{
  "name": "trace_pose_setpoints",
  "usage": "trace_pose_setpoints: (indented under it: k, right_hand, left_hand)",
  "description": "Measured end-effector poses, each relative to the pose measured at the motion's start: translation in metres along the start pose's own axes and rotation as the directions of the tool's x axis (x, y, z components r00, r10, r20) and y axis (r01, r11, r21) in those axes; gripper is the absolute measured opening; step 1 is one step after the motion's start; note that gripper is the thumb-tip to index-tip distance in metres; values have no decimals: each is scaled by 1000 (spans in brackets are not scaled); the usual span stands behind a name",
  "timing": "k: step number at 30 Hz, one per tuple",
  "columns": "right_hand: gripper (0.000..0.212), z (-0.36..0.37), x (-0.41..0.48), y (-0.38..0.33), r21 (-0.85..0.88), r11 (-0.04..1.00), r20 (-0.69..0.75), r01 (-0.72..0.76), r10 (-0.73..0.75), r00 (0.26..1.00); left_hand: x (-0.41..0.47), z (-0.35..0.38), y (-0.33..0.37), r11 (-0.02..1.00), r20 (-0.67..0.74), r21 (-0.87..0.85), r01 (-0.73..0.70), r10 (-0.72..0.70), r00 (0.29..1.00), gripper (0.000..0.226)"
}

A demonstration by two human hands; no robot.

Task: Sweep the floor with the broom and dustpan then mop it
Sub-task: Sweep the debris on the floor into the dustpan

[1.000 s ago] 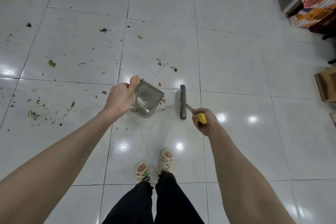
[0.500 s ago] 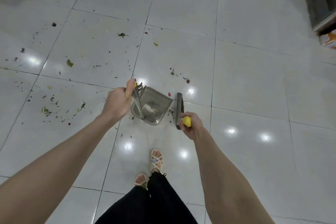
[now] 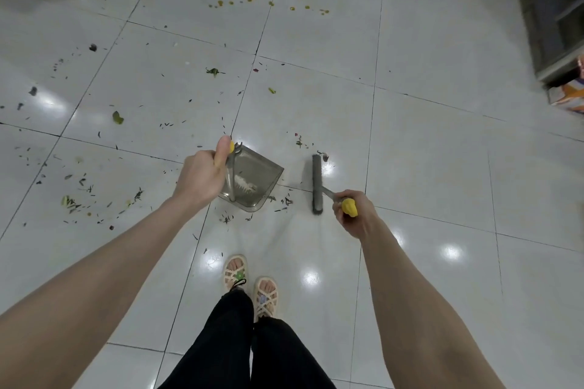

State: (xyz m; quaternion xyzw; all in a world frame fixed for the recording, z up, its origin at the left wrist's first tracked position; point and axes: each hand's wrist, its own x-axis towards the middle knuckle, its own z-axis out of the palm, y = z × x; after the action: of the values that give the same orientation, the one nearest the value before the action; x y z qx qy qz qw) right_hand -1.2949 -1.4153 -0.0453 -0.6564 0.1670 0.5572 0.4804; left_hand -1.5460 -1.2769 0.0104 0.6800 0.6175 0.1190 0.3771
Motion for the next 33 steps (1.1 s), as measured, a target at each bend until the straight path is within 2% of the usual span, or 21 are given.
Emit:
trace_pose_setpoints:
  k: [3, 9, 22, 28, 33]
  right_hand:
    - [13, 13, 11, -8, 46, 998, -81, 34, -31, 996]
    - [10, 53, 52, -30, 12, 998, -174, 65, -62, 983]
    - [10, 158, 90, -48, -32, 999, -29, -18, 17, 999]
    - [15, 160, 72, -62, -61, 998, 55, -8, 11, 998]
    - [14, 152, 57, -69, -75, 997, 31, 22, -20, 999]
  left_hand:
    - [22, -9, -3, 1000, 3, -10, -9, 9, 1000, 78]
    - [75, -21, 2, 1000, 49, -1, -15, 15, 999, 86]
    - [144, -41, -6, 998, 101, 48, -28, 23, 995, 87]
    - [148, -52, -6, 1000, 128, 23, -9, 6, 992, 87]
    - [144, -60, -10, 1000, 113, 15, -22, 21, 993, 87]
